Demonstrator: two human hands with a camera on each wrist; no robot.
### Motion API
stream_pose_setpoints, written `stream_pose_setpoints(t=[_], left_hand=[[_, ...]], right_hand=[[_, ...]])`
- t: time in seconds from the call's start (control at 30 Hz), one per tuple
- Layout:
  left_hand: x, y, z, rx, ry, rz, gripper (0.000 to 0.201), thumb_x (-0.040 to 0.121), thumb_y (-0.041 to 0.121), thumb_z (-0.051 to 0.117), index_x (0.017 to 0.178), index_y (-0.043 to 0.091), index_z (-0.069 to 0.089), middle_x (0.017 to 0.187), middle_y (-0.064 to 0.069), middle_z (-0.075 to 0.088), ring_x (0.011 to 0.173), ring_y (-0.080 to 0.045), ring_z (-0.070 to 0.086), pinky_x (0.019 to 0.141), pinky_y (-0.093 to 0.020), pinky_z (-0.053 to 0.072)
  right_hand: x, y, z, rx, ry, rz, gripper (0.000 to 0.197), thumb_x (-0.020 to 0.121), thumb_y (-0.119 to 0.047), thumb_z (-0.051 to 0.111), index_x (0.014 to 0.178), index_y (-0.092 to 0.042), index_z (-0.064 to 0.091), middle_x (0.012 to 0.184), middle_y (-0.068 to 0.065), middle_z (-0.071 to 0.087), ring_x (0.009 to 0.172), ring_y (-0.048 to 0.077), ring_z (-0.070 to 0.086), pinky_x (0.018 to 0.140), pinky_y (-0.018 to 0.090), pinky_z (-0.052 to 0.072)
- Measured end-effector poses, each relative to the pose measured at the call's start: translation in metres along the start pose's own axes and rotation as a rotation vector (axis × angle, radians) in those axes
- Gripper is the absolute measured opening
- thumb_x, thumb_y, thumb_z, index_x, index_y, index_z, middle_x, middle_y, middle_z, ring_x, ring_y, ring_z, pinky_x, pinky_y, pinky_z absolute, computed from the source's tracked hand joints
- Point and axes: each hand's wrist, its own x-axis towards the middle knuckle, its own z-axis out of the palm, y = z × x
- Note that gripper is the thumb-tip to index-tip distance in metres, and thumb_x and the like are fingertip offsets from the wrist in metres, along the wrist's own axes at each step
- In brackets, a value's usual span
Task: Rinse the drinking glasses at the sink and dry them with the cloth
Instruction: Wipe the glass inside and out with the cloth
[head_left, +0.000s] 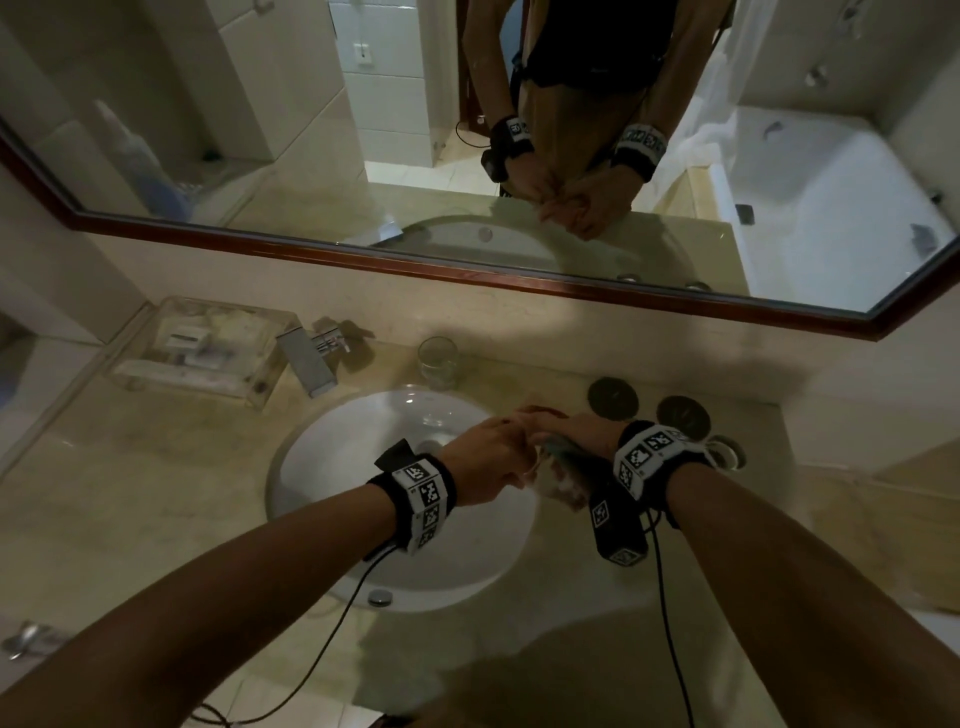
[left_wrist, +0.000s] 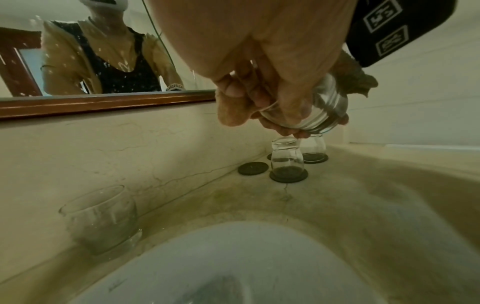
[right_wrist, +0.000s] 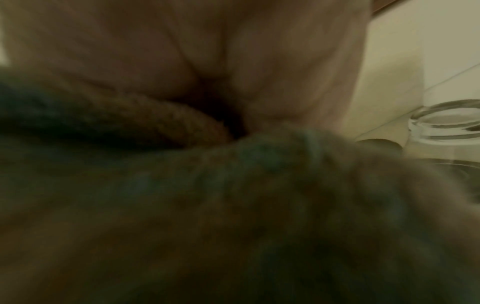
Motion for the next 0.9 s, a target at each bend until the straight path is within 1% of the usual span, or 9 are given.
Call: stream_pose_setpoints(t=[0.1,0.13,0.23,0.37,0.43,0.6,0.77,0.83,0.9], left_hand=[[-0.001,0.003,0.000,-0.052,-0.020,-0.078,0.023,0.091,0.025,0.060,0.112,0.020,0.067,0.134,0.004,0.050,0.124,-0.016,0.042,0.104,-0.021,0.031],[-0.001,0.004,0.000,-0.129,-0.045,-0.136,0.025,0.088,0.027,0.064,0.112,0.020,0.066,0.134,0.004,0.049,0.120,-0.015,0.045,0.096,-0.017,0.031],[0.002,0.007,0.003,-0.459,-0.027,-0.279,0.027,0.081,0.031,0.074,0.104,0.016,0.069,0.115,0.002,0.063,0.095,-0.011,0.055,0.081,-0.015,0.041],[0.006,0.013,-0.001,-0.502,0.084,-0.352,0.027,0.087,0.028,0.067,0.103,0.005,0.070,0.080,0.008,0.053,0.069,-0.003,0.043,0.058,0.004,0.033],[0.004,0.011,-0.002,-0.537,0.125,-0.340,0.023,0.086,0.025,0.069,0.094,0.003,0.070,0.075,0.009,0.050,0.064,-0.001,0.044,0.059,0.003,0.034],[-0.004,0.002,0.000,-0.638,0.143,-0.267,0.013,0.078,0.019,0.076,0.083,0.006,0.073,0.094,0.024,0.048,0.089,0.000,0.047,0.073,-0.001,0.037],[-0.008,-0.007,0.008,-0.535,0.193,-0.112,0.009,0.072,0.016,0.080,0.077,0.011,0.075,0.107,0.003,0.059,0.100,-0.010,0.051,0.084,-0.011,0.041],[-0.008,-0.012,0.013,-0.471,0.212,-0.083,0.011,0.072,0.021,0.079,0.079,0.013,0.075,0.109,0.001,0.062,0.103,-0.006,0.044,0.091,-0.014,0.036],[-0.008,-0.014,0.017,-0.408,0.239,-0.119,0.017,0.072,0.025,0.080,0.085,0.014,0.074,0.108,0.000,0.058,0.103,-0.006,0.037,0.093,-0.021,0.035]], right_hand=[[-0.014,-0.012,0.006,-0.088,0.040,0.004,0.067,0.072,-0.083,0.047,0.098,-0.023,0.062,0.100,0.008,0.064,0.090,0.027,0.060,0.090,0.041,0.046],[-0.016,-0.013,0.009,-0.116,0.068,-0.012,0.067,0.076,-0.079,0.045,0.101,-0.020,0.062,0.101,0.009,0.064,0.090,0.025,0.060,0.088,0.039,0.045],[-0.008,-0.015,0.014,-0.104,0.176,-0.105,0.096,0.054,-0.089,0.042,0.118,-0.021,0.064,0.120,0.006,0.065,0.109,0.024,0.060,0.098,0.038,0.044],[-0.003,-0.017,0.014,-0.161,0.201,-0.077,0.102,0.049,-0.098,0.035,0.116,-0.027,0.063,0.110,0.010,0.065,0.096,0.029,0.061,0.089,0.039,0.047],[-0.007,-0.020,0.012,-0.073,0.232,-0.117,0.093,0.060,-0.092,0.038,0.118,-0.024,0.065,0.118,0.008,0.065,0.110,0.029,0.059,0.100,0.039,0.044],[-0.023,-0.023,0.004,0.180,0.033,-0.112,0.062,0.091,-0.066,0.038,0.129,-0.021,0.055,0.128,0.015,0.057,0.114,0.032,0.055,0.105,0.042,0.038],[-0.036,-0.015,0.005,0.309,-0.096,-0.062,0.085,0.062,-0.081,0.059,0.122,-0.020,0.062,0.118,0.015,0.066,0.101,0.025,0.064,0.077,0.034,0.053],[-0.037,-0.014,0.007,0.328,-0.094,-0.104,0.090,0.056,-0.081,0.066,0.126,-0.024,0.059,0.125,0.011,0.062,0.107,0.018,0.061,0.083,0.030,0.052],[-0.032,-0.011,0.010,0.407,-0.067,-0.047,0.089,0.052,-0.077,0.074,0.124,-0.026,0.060,0.124,0.011,0.061,0.113,0.027,0.058,0.093,0.042,0.049]])
